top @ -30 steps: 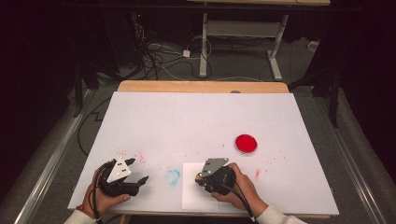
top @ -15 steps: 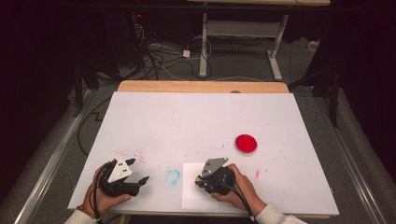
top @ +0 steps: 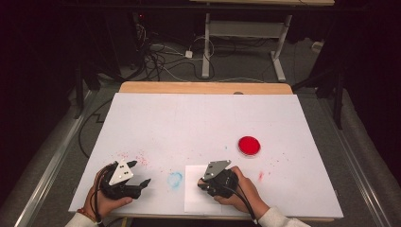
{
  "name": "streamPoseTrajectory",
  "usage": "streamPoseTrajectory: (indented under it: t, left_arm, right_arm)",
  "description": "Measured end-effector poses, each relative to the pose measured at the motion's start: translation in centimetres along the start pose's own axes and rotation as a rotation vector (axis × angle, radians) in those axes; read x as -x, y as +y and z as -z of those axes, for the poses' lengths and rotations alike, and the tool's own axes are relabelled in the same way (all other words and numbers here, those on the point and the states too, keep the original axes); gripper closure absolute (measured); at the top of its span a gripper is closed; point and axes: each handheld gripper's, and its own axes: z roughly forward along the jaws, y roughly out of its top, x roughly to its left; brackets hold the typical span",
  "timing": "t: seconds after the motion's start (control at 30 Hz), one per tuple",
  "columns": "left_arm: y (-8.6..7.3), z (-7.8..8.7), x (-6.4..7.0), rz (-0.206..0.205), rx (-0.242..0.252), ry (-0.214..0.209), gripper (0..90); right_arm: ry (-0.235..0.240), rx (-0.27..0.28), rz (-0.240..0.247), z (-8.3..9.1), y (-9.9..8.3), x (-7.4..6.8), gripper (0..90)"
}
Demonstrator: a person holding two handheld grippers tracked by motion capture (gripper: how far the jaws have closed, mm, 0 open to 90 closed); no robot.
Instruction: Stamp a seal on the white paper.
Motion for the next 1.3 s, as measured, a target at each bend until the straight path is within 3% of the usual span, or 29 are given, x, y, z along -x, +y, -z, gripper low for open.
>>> streamPoseTrajectory:
  t: [1.1,1.2,1.3]
  left_arm:
    - [0.00,-0.02,0.04,-0.004,-0.003,-0.006,20.9]
    - [-0.04,0.07,-0.08,0.001,0.001,-0.003,20.9]
    - [-0.09,0.10,-0.12,0.003,0.003,-0.004,20.9]
  right_arm:
    - [0.000,-0.004,0.000,-0.03,0.07,0.00,76.4]
    - [-0.015,-0.001,0.027,0.07,0.10,-0.22,76.3]
    - [-0.014,0.008,0.009,0.54,0.19,0.13,76.2]
